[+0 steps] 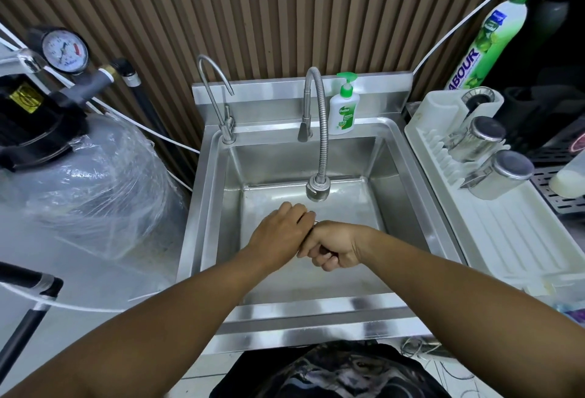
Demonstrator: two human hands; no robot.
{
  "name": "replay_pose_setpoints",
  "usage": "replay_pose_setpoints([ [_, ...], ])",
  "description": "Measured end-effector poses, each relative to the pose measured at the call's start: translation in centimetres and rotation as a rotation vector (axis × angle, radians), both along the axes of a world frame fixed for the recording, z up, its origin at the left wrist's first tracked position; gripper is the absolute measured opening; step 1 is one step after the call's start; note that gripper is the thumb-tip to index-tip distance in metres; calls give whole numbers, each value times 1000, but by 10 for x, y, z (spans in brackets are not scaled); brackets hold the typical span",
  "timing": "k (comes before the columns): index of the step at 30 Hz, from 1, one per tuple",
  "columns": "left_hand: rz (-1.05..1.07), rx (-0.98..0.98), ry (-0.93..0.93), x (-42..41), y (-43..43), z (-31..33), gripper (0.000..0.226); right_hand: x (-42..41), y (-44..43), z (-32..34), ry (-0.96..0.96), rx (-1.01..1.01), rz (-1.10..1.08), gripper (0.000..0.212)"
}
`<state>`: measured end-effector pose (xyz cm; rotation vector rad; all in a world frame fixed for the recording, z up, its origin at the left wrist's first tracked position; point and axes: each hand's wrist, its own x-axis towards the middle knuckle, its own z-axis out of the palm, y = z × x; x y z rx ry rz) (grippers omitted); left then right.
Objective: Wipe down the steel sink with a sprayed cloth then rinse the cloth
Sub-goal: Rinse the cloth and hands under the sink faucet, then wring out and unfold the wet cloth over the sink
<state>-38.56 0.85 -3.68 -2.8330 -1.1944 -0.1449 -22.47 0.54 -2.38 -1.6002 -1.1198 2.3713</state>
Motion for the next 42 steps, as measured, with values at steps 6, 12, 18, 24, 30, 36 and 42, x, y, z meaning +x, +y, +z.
replay_pose_setpoints([
  [6,160,-195,308,6,0,24,21,-17,-5,0,-319,295,191,13],
  [12,385,-658,125,18,-1,16,2,-14,-18,-5,-921,1053,593,30],
  [18,383,-612,-32,20,-3,11,3,-3,-14,-7,-852,1042,485,43],
  [24,488,-774,-593,5,-3,2,26,44,-9,36,-86,656,-115,37],
  [30,413,-1047,-955,10,-16,27,43,47,-16,65,-2,763,-303,12],
  [36,339,-841,-1284,12,-12,75,51,37,-7,85,57,851,-412,20],
  [42,302,-748,-1330,3,4,114,27,32,4,119,159,847,-441,14],
])
